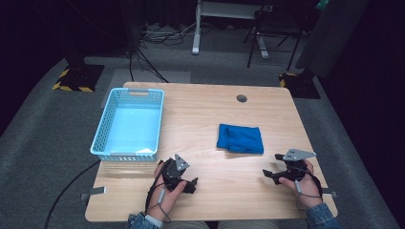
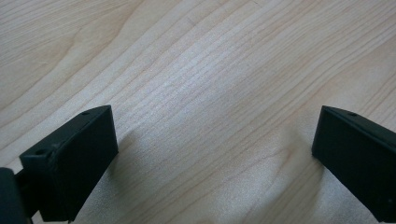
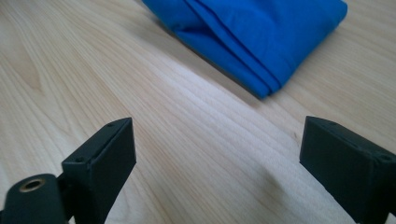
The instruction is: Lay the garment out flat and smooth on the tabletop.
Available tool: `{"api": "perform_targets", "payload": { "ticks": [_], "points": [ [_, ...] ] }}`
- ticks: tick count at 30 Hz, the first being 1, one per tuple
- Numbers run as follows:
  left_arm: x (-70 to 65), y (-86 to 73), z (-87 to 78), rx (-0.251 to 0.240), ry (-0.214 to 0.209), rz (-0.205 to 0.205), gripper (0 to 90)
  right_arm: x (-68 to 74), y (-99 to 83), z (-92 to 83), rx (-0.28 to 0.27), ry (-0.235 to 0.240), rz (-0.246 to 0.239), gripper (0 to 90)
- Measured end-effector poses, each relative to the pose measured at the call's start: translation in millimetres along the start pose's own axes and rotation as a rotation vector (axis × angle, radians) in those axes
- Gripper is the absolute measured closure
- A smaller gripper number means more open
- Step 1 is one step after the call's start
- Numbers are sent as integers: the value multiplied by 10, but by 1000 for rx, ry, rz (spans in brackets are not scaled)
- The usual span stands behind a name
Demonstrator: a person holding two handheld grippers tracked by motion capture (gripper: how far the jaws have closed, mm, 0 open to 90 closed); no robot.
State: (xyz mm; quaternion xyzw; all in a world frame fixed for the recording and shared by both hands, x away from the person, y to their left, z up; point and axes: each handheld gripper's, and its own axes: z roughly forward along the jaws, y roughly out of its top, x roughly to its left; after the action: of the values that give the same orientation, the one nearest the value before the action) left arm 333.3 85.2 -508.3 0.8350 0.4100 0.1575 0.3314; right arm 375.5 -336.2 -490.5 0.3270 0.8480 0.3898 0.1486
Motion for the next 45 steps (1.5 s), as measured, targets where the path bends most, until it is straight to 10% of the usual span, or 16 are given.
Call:
{"api": "perform_targets", "payload": {
  "ticks": [45],
  "points": [
    [-1, -1, 2, -3, 0, 0, 2, 255, 1006, 286, -43, 92, -236, 143]
  ]
}}
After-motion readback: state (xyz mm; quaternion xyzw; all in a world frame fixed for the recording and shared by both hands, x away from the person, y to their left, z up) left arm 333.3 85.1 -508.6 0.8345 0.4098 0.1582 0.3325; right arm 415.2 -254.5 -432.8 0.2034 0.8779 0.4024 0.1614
